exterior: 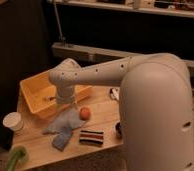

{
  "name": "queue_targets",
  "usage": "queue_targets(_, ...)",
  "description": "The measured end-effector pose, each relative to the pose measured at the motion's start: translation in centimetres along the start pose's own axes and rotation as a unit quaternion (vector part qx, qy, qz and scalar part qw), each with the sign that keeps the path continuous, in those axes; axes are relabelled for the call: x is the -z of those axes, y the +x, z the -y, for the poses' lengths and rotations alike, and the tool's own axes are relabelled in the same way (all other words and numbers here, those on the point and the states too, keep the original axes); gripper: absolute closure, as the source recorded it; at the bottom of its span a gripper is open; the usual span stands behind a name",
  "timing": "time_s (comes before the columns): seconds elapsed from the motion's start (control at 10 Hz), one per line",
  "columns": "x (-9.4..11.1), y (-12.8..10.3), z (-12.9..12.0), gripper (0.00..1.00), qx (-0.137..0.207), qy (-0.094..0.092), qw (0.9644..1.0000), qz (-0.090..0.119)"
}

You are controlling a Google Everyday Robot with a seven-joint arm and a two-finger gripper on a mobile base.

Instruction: Wipe table surface with towel

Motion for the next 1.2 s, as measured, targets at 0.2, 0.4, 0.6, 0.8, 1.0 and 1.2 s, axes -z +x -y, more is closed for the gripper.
queue_targets(0.2, -1.6, -0.2, 0.5, 0.35, 0.009, -0.01, 0.9998, -0.016)
queue_targets(0.4, -2.9, 0.4, 1.4, 0.35, 0.021, -0.026, 0.9989, -0.032)
queue_targets(0.6, -4.5, 1.1, 1.1, 0.35, 0.04, -0.042, 0.9974, -0.043)
queue_targets(0.8, -5.9, 1.4, 0.1, 0.35, 0.06, -0.044, 0.996, -0.05)
queue_targets(1.0, -7.4, 1.6, -1.1, 0.35, 0.079, -0.038, 0.9947, -0.054)
queue_targets(1.2, -9.0, 1.8, -1.7, 0.35, 0.086, -0.029, 0.9944, -0.054)
